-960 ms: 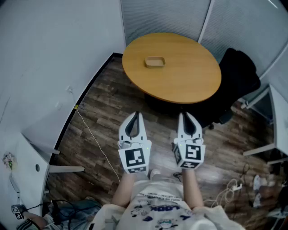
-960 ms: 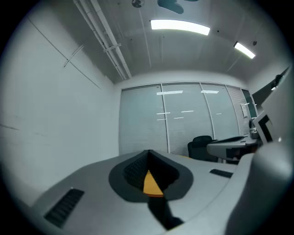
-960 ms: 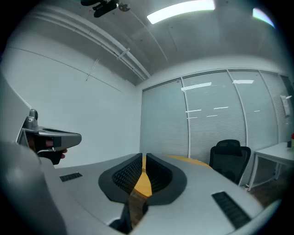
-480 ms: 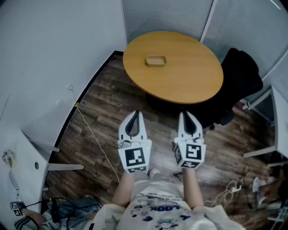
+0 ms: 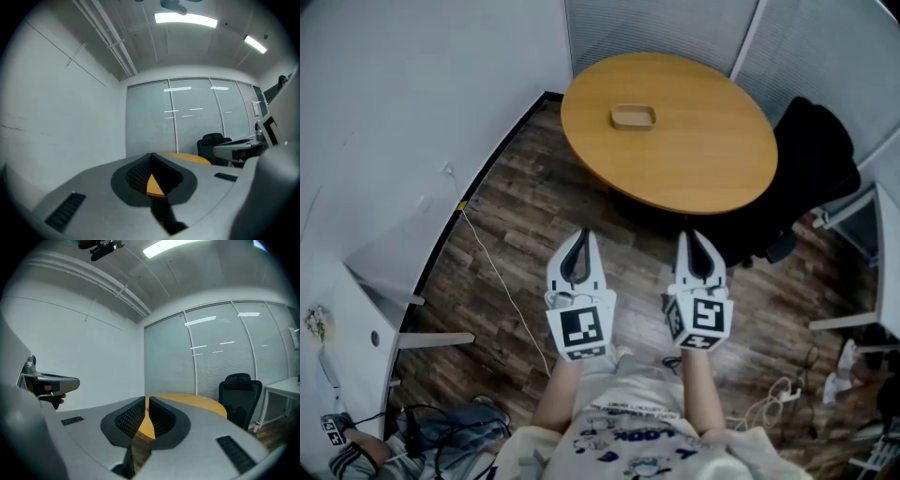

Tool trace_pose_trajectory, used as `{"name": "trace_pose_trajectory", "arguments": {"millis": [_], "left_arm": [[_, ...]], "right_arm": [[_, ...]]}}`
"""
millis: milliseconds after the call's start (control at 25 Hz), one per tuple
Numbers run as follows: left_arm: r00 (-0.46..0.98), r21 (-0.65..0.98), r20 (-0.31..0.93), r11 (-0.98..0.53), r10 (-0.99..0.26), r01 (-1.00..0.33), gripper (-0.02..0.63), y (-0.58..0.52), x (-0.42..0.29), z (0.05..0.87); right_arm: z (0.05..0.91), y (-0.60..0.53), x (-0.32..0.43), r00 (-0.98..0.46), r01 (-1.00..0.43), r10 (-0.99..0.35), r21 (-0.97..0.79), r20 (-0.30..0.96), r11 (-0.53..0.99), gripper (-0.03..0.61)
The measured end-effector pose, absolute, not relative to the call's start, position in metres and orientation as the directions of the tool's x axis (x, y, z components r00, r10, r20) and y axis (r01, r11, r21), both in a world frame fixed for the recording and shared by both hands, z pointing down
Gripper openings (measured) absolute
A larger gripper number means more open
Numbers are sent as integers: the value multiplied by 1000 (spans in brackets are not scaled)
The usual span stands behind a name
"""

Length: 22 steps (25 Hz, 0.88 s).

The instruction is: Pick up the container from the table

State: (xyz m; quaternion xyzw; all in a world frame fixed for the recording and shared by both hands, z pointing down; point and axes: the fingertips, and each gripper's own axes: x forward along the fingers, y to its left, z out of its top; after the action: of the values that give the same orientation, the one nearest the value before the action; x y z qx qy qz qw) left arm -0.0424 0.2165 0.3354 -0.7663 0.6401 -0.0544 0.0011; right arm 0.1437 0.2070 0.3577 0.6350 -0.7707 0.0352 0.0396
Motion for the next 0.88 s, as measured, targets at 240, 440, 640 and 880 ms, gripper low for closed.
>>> {"name": "trace_pose_trajectory", "arguments": {"millis": [240, 440, 640, 880], "left_arm": [[185, -58, 113, -192, -976, -980, 2, 172, -51, 355], [209, -51, 112, -216, -971, -975, 2, 109, -51, 357], [237, -42, 116, -243, -964, -969, 2, 37, -61, 356], [267, -8, 123, -270, -956, -963, 2, -39, -73, 356]], "right_arm": [[377, 168, 138, -178, -984, -974, -10, 141, 178, 26], [379, 106, 143, -143, -990, -979, -11, 142, 143, 26], [374, 39, 140, -99, -995, -985, -33, 140, 96, 26], [372, -28, 133, -41, -999, -988, -38, 150, 36, 26]]}}
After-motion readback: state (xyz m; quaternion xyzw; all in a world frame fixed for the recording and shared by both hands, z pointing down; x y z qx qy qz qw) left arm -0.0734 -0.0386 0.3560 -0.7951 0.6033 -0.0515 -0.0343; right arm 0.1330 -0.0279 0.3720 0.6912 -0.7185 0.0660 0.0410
